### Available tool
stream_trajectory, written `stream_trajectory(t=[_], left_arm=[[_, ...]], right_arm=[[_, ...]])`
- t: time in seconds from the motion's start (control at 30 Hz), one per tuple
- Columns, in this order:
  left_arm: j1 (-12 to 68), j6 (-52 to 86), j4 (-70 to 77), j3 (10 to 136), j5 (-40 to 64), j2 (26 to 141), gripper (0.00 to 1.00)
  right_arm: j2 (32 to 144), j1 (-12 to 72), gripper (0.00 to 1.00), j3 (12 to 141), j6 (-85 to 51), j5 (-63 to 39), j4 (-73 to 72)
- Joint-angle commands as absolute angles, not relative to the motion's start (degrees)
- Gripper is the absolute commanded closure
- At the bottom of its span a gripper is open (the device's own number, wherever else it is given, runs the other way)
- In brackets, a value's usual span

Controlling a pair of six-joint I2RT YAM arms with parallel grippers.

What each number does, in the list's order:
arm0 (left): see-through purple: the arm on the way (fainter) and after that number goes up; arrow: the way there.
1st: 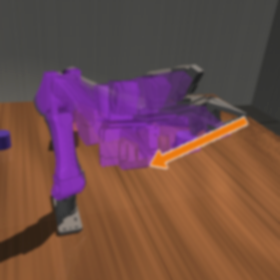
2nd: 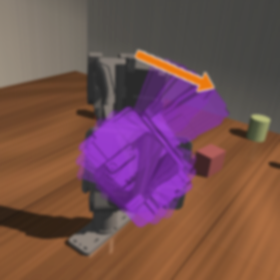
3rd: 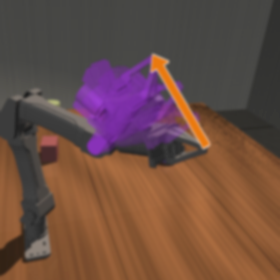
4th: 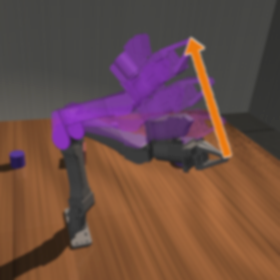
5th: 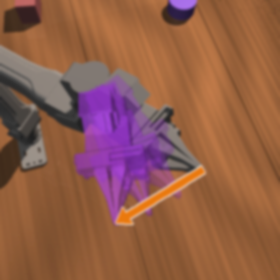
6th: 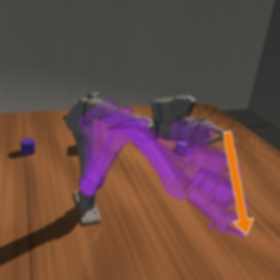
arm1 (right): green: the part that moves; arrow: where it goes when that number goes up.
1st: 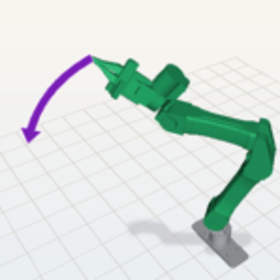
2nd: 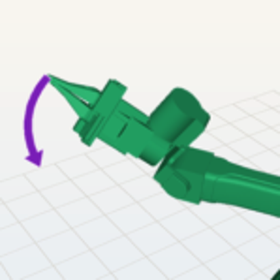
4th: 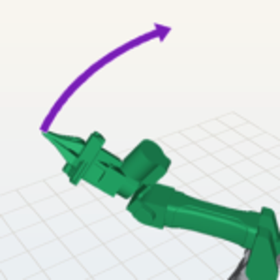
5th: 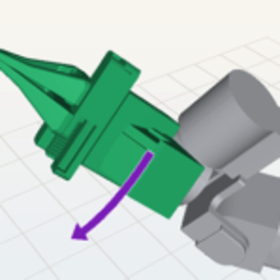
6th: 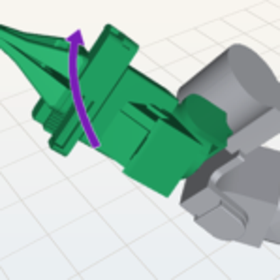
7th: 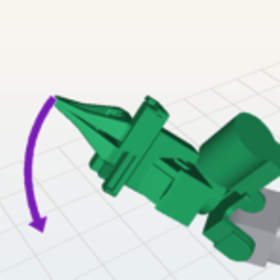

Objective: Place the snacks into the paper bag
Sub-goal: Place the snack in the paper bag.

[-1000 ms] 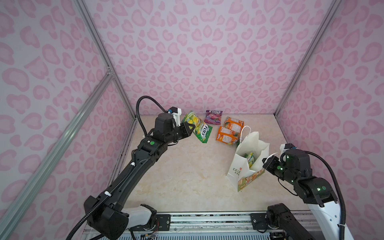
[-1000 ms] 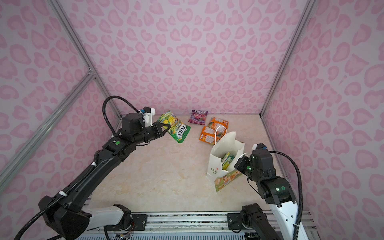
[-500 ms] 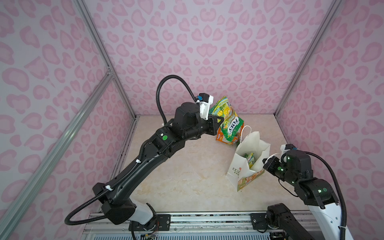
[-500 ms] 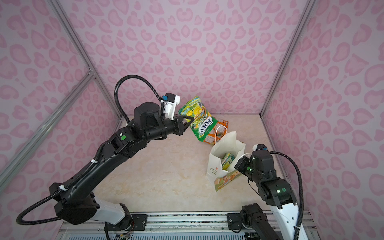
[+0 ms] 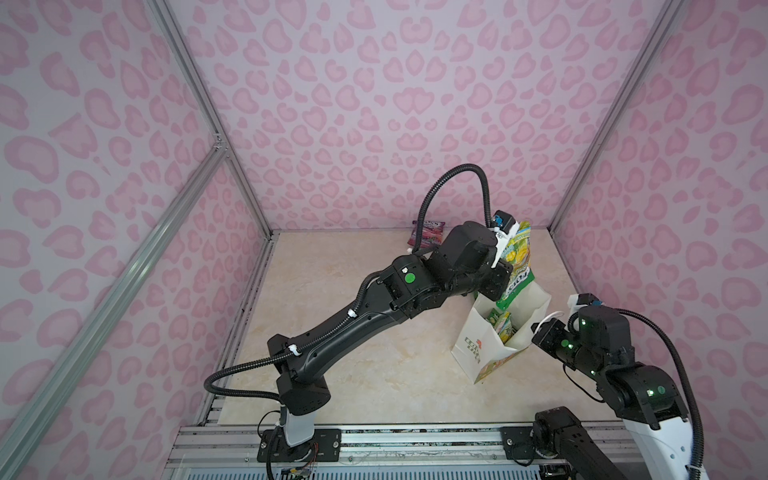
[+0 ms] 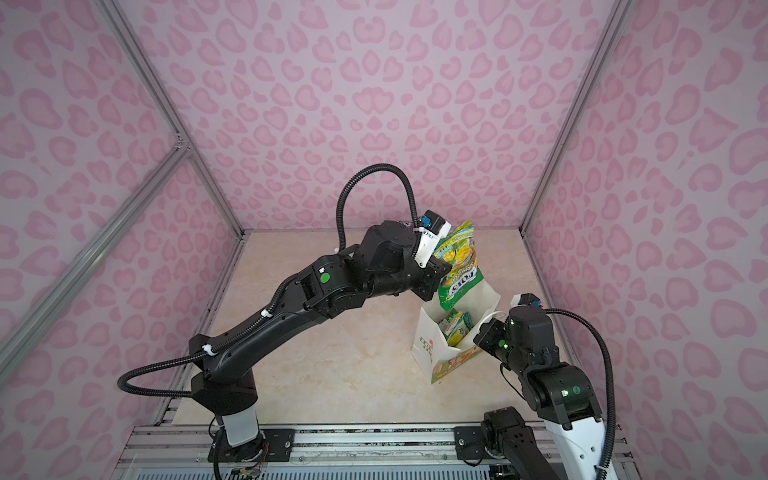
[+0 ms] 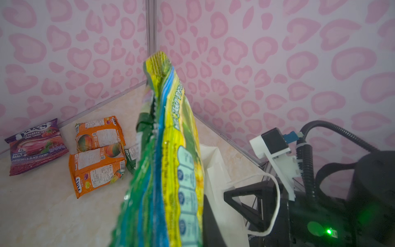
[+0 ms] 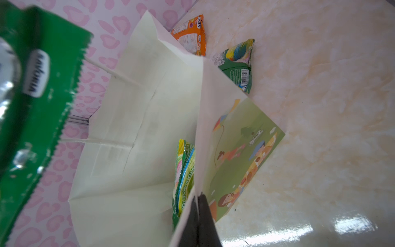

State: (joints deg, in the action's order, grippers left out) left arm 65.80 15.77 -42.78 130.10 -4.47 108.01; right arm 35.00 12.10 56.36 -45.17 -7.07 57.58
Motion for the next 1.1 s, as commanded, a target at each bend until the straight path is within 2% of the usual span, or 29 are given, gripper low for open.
stream_trajectory(t=[0.0, 0.57, 1.07], left_arm=[[67.0, 12.8, -44.4, 130.8, -6.2, 109.8, 0.97], [68.2, 11.3, -48.1, 131.9, -6.6, 116.7, 0.97], [69.9, 13.0, -49.8, 129.6, -0.7, 121.1, 0.97]], right_arm=[[34.7, 12.1, 1.0, 56.3, -44.5, -6.7, 58.0], [34.6, 12.2, 1.0, 55.1, -45.3, -7.7, 56.9], [34.6, 12.2, 1.0, 55.6, -45.1, -7.5, 56.8]])
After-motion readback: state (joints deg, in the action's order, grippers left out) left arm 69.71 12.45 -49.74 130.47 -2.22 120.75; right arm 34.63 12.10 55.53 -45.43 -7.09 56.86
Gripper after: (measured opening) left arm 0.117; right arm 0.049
